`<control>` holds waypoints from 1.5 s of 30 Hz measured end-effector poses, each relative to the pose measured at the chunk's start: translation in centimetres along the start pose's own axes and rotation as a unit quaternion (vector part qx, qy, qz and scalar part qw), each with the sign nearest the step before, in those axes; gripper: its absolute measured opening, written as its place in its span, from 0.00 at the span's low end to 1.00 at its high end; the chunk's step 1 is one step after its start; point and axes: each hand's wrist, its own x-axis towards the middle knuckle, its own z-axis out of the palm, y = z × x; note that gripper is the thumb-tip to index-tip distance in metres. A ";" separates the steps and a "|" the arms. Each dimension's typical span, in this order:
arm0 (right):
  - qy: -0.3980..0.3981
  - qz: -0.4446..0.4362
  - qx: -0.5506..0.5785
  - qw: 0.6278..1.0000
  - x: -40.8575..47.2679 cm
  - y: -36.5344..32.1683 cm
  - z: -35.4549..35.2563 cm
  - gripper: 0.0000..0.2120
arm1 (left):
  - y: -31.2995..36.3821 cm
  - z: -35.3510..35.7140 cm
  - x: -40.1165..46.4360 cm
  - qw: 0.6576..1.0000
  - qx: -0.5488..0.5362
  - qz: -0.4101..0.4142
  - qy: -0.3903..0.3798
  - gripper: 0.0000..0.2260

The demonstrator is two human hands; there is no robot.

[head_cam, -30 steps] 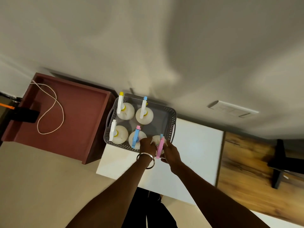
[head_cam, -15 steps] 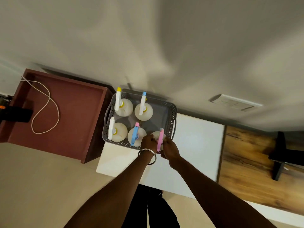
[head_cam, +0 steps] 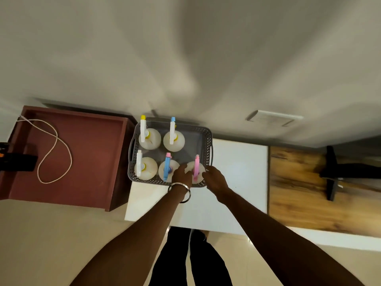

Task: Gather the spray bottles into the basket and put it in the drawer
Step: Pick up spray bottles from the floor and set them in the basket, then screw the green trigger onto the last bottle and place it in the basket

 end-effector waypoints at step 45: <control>0.260 0.160 0.251 0.919 -56.7 56.4 15.1 0.33 | -39.9 19.2 -49.5 0.919 0.261 0.165 -0.244 0.28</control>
